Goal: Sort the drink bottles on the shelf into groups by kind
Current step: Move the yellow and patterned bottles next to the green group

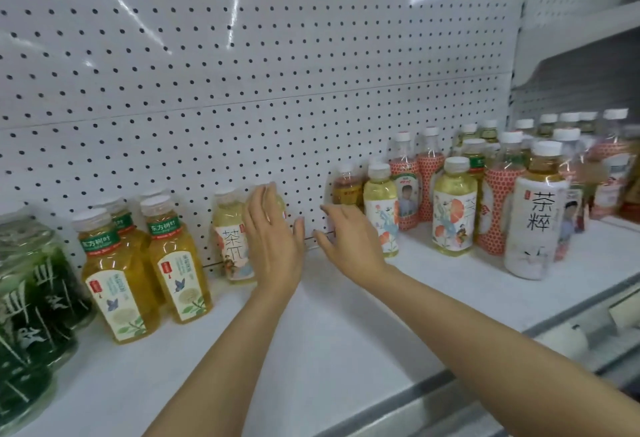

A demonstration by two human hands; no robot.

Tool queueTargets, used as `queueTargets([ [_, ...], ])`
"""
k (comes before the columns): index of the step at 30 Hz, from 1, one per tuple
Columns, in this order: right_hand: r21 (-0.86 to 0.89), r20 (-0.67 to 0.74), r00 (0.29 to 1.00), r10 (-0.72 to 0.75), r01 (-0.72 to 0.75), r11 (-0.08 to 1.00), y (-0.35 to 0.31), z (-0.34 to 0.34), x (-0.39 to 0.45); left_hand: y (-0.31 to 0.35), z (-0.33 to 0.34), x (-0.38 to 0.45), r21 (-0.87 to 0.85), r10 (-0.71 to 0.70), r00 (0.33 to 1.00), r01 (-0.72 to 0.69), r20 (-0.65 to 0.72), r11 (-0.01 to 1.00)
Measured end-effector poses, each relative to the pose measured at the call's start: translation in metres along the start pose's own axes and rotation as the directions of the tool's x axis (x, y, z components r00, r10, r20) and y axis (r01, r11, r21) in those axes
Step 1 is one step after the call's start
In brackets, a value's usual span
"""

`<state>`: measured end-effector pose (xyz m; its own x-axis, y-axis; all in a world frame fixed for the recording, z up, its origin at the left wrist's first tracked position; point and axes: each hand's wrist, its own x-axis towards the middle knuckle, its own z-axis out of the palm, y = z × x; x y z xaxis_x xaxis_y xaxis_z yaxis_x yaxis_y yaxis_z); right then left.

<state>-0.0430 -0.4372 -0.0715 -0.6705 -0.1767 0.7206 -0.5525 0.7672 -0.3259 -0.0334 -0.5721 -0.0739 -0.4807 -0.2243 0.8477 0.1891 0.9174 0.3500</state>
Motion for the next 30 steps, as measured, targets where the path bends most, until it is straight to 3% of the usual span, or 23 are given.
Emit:
queueTargets([
  [4,-0.113,-0.107,0.994,0.002,-0.014,0.994,0.037,-0.043,-0.012,0.051,0.018,-0.004,-0.188,0.002,0.988,0.027,0.154,0.982],
  [7,-0.185,-0.176,0.984,0.023,-0.056,0.981,0.068,-0.069,-0.013,0.088,0.042,-0.002,-0.237,-0.077,0.959,0.145,0.273,0.961],
  [13,-0.203,-0.247,0.964,0.102,-0.154,0.967,0.116,-0.102,-0.001,0.147,0.092,-0.007,-0.163,-0.343,0.84,0.442,0.421,0.882],
  [17,-0.239,-0.188,0.967,0.171,-0.214,0.947,0.135,-0.1,0.009,0.156,0.109,-0.013,-0.064,-0.446,0.813,0.502,0.375,0.862],
  [23,-0.234,-0.114,0.943,0.311,-0.33,0.915,0.148,-0.104,0.032,0.156,0.1,-0.02,0.009,-0.452,0.826,0.477,0.336,0.879],
  [30,-0.202,-0.19,0.956,0.224,-0.261,0.944,0.146,-0.097,0.041,0.12,0.046,-0.036,0.085,-0.453,0.841,0.449,0.296,0.889],
])
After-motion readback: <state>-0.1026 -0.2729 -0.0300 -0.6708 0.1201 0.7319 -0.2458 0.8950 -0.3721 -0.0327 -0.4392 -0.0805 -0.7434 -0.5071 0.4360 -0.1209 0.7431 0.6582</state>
